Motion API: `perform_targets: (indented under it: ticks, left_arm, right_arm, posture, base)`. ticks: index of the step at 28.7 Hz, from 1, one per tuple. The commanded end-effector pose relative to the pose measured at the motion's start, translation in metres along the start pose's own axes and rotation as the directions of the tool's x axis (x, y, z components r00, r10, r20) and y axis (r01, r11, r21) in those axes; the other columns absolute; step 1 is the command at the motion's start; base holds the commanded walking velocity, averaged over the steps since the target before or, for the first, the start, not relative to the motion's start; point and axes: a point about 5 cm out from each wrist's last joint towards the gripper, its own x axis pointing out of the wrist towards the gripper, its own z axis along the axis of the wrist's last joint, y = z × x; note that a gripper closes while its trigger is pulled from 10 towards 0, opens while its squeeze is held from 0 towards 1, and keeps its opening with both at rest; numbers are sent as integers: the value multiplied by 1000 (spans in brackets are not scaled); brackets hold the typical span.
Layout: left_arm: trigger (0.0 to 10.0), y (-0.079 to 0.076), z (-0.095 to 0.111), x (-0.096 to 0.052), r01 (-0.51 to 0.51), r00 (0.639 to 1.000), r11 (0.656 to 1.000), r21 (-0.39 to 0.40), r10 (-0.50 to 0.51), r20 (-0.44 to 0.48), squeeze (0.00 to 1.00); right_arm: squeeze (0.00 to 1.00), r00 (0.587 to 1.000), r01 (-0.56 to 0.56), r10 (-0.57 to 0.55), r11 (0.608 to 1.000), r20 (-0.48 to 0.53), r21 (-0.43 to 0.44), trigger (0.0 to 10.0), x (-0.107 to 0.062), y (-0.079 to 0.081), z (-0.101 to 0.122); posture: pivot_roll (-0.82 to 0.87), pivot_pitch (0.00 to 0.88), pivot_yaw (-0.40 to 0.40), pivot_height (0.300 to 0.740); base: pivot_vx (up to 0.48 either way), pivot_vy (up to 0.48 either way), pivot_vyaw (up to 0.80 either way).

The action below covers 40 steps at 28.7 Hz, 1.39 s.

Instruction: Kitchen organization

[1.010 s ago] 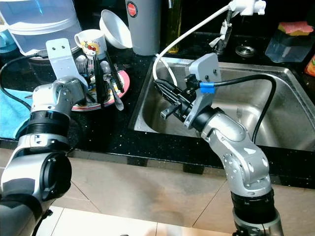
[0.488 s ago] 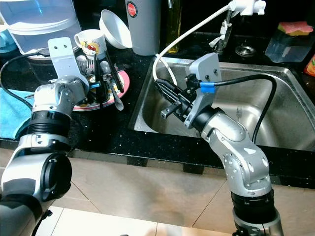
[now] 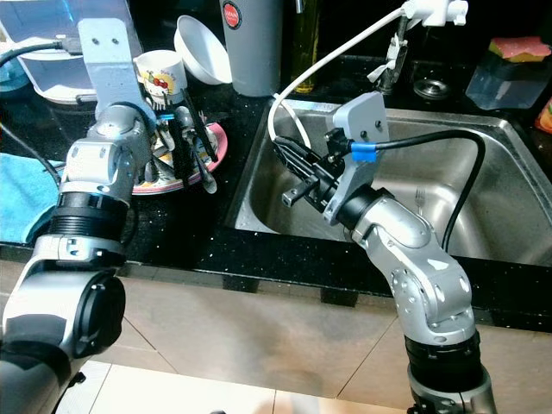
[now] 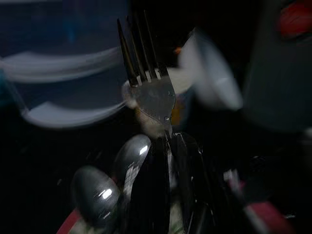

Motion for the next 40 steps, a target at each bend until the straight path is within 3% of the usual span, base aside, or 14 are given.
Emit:
perform_targets:
  ticks: [1, 3, 4, 7, 8, 10, 14, 21, 27, 30, 34, 36, 37, 40]
  left_arm:
    - [10000, -7, 7, -1, 45, 998, 999, -17, -44, 34, 0]
    - [10000, -24, 18, -5, 208, 976, 975, -85, -200, 88, 0]
    - [10000, -24, 18, -5, 208, 976, 975, -85, -200, 88, 0]
    - [10000, -51, 24, -13, 432, 902, 884, -181, -418, 111, 0]
    - [10000, -51, 24, -13, 432, 902, 884, -181, -418, 111, 0]
    - [10000, -71, 23, -23, 567, 823, 798, -206, -556, 113, 0]
    - [10000, -98, 2, -42, 696, 714, 700, -162, -698, 50, 0]
    - [10000, -109, -27, -53, 754, 646, 647, -113, -762, -56, 0]
    - [10000, -109, -43, -61, 774, 633, 633, -2, -773, -37, 0]
    - [10000, -111, -50, -67, 800, 599, 599, -8, -800, -21, 0]
    - [10000, -111, -66, -67, 795, 602, 606, -30, -793, -95, 0]
    - [10000, -110, -71, -64, 779, 616, 624, -58, -779, -118, 714]
    - [10000, -109, -72, -63, 777, 616, 626, -72, -778, -121, 1000]
    - [10000, -107, -71, -60, 769, 623, 632, -97, -775, -111, 1000]
  right_arm:
    - [0, 1000, 24, -24, 1000, 10, -1, 10000, 0, -4, 2]
    - [0, 993, 116, -116, 993, 33, -12, 10000, 0, -16, 6]
    - [0, 993, 116, -116, 993, 33, -12, 10000, 0, -16, 6]
    - [0, 960, 269, -266, 963, 85, -26, 10000, -2, -35, 14]
    - [0, 960, 269, -266, 963, 85, -26, 10000, -2, -35, 14]
    - [0, 935, 342, -336, 939, 116, -35, 10000, -4, -44, 20]
    - [0, 895, 429, -420, 902, 152, -34, 10000, -8, -55, 27]
    - [0, 872, 471, -461, 882, 163, -30, 10000, -9, -60, 27]
    - [0, 869, 475, -465, 880, 170, -22, 10000, -9, -59, 25]
    - [0, 867, 477, -467, 879, 175, -18, 10000, -8, -58, 25]
    - [0, 867, 475, -466, 880, 176, -16, 10000, -8, -57, 26]
    - [0, 867, 476, -466, 879, 176, -15, 10000, -8, -57, 25]
    - [0, 867, 476, -467, 879, 175, -14, 10000, -8, -57, 25]
    - [0, 867, 477, -468, 879, 173, -12, 10000, -8, -57, 25]
  posture:
    - [56, 85, 27, 740]
    - [53, 86, 26, 740]
    - [53, 86, 26, 740]
    - [53, 86, 26, 740]
    - [53, 86, 26, 740]
    - [43, 77, 32, 740]
    - [36, 69, 35, 740]
    - [32, 59, 37, 740]
    - [32, 50, 37, 740]
    - [30, 47, 36, 740]
    - [28, 51, 37, 740]
    - [28, 51, 37, 740]
    - [28, 51, 37, 740]
    - [28, 62, 34, 740]
  base:
    - [0, 0, 0]
    - [0, 0, 0]
    - [0, 0, 0]
    - [0, 0, 0]
    - [0, 0, 0]
    - [0, 0, 0]
    - [0, 0, 0]
    - [0, 0, 0]
    - [0, 0, 0]
    - [0, 0, 0]
    - [0, 0, 0]
    - [0, 0, 0]
    - [0, 0, 0]
    - [0, 0, 0]
